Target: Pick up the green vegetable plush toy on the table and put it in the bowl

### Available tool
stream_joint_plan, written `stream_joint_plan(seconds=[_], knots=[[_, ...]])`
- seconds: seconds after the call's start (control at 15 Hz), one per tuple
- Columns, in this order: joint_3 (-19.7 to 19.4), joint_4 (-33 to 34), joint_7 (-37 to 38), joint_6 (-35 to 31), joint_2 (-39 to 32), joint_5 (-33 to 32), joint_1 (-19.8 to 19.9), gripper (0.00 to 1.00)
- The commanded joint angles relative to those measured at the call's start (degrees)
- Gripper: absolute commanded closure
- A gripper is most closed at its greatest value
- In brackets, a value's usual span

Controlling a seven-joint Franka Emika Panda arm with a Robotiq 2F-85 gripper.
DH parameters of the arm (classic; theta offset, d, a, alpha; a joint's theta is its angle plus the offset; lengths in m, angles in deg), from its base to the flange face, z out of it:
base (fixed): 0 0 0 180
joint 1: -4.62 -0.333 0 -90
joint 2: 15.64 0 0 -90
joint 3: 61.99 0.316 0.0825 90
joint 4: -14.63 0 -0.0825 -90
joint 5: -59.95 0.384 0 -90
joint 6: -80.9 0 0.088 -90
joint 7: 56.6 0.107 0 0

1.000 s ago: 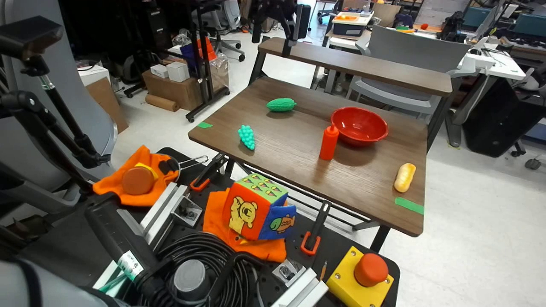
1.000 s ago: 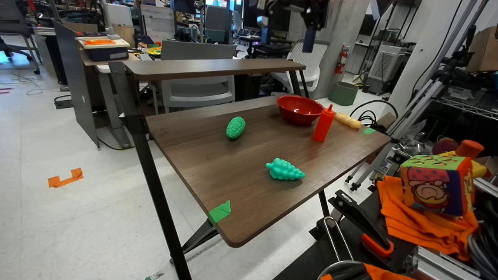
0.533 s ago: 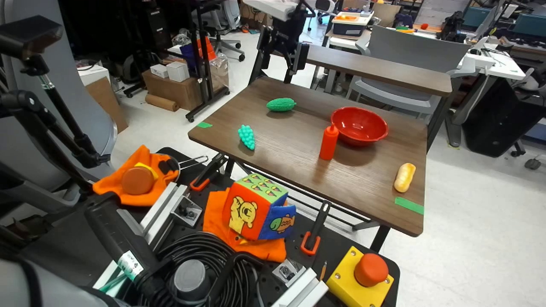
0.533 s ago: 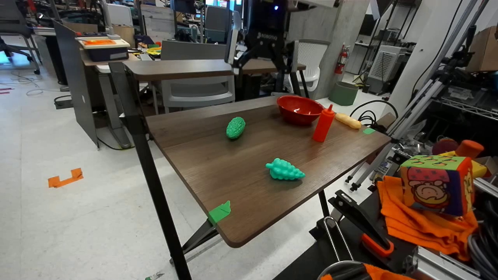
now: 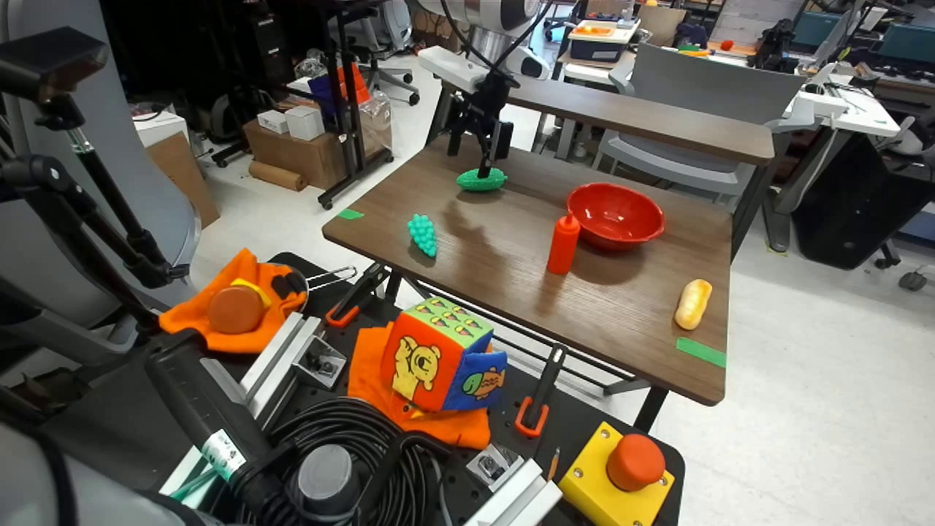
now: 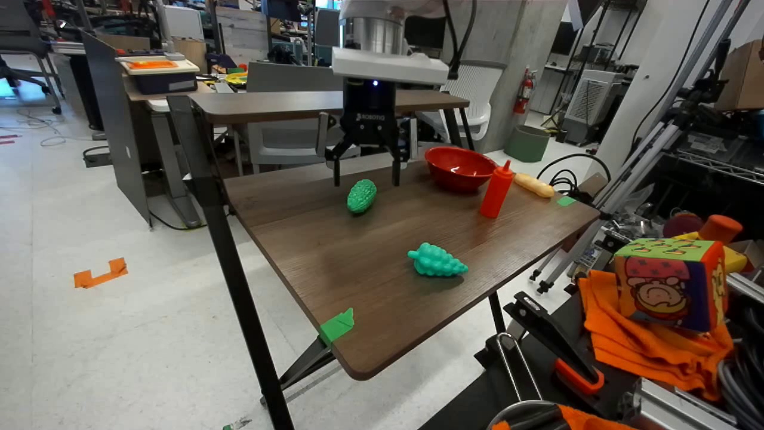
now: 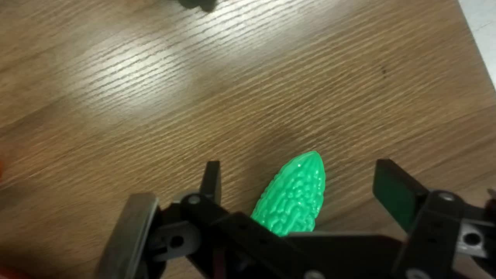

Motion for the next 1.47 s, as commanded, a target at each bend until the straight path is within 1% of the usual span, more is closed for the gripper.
stream_joint_plan(seconds=[0.0, 0.13, 0.2, 0.27, 0.33, 0.4, 0.47, 0.6, 0.8, 0.93, 1.0, 1.13, 1.27, 1.4], knots=[[-2.3, 8.5, 3.3, 3.4, -6.0, -0.9, -2.3, 0.00], [-3.1, 10.9, 4.6, 4.2, -8.1, -1.3, -3.0, 0.00], [-3.6, 12.1, 5.3, 4.7, -8.9, -1.7, -3.4, 0.07], [-4.2, 13.1, 6.2, 4.9, -9.6, -2.2, -3.9, 0.28], [-4.4, 14.1, 6.7, 5.3, -10.3, -2.5, -4.1, 0.32], [-4.6, 15.1, 7.2, 5.6, -10.8, -2.9, -4.2, 0.32], [-4.8, 15.8, 7.6, 6.2, -11.2, -3.3, -4.3, 0.39], [-4.6, 16.9, 7.8, 7.4, -11.3, -3.8, -4.3, 0.55], [-3.9, 17.5, 4.9, 11.2, -9.7, -5.0, -4.2, 0.77], [-2.5, 16.6, 0.5, 13.7, -6.8, -5.3, -3.5, 0.79], [-2.2, 14.9, -2.6, 14.4, -4.1, -5.7, -3.3, 0.79], [-2.4, 13.0, -8.3, 16.7, 0.3, -7.0, -2.9, 0.79], [-2.9, 13.3, -11.8, 19.4, 3.1, -8.2, -1.6, 0.79], [-3.6, 15.3, -15.6, 24.5, 4.4, -9.8, 0.3, 0.79]])
